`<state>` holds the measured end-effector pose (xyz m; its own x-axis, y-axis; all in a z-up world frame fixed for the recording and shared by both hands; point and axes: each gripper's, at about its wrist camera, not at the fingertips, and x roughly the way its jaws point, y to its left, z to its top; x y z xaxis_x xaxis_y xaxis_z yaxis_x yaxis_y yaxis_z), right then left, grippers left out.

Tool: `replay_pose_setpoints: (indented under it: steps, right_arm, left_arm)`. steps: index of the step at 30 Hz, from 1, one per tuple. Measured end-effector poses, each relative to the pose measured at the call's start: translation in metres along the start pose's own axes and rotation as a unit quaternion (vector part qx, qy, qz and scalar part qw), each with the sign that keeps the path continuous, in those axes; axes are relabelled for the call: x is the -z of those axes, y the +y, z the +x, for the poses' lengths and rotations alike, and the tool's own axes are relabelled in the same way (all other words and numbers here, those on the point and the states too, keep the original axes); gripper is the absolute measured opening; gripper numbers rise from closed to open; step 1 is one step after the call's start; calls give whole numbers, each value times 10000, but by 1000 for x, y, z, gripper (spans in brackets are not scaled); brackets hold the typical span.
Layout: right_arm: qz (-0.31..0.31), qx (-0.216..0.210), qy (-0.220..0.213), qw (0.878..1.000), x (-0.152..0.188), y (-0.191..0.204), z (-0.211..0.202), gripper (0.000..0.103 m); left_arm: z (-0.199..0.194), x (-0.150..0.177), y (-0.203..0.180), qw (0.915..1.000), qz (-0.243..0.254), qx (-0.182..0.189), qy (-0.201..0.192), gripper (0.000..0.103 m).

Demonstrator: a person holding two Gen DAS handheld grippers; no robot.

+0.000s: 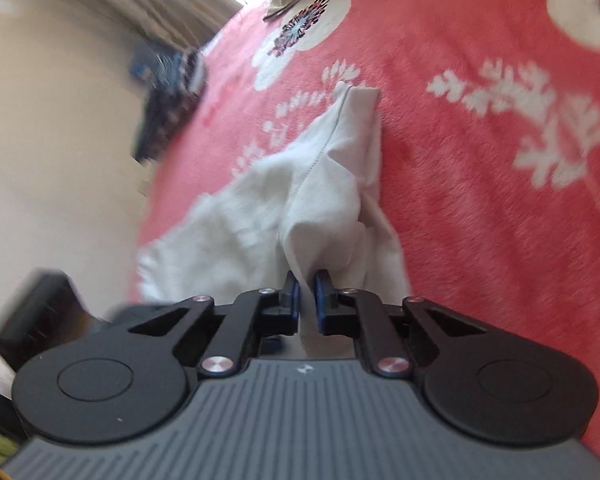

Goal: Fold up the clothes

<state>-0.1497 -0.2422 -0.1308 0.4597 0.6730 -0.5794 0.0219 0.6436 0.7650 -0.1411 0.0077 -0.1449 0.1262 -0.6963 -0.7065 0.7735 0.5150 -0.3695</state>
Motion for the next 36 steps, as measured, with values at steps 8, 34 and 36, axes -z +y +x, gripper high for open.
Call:
replay_pose_setpoints:
  steps: [8,34,36]
  right_arm:
    - [3177,-1294,282,9389,16,-91,18,8]
    - [2462,-966,929,9599,14,-73,37,14]
    - [2868,-1164,948,9462,17,-83,39,13]
  left_arm:
    - [9,3,-2,9996,-74,214,156,57]
    - [-4,-6,-4,9991,45,419,50,59]
    - [-11,-12,5,9991,-53,408,-77,60]
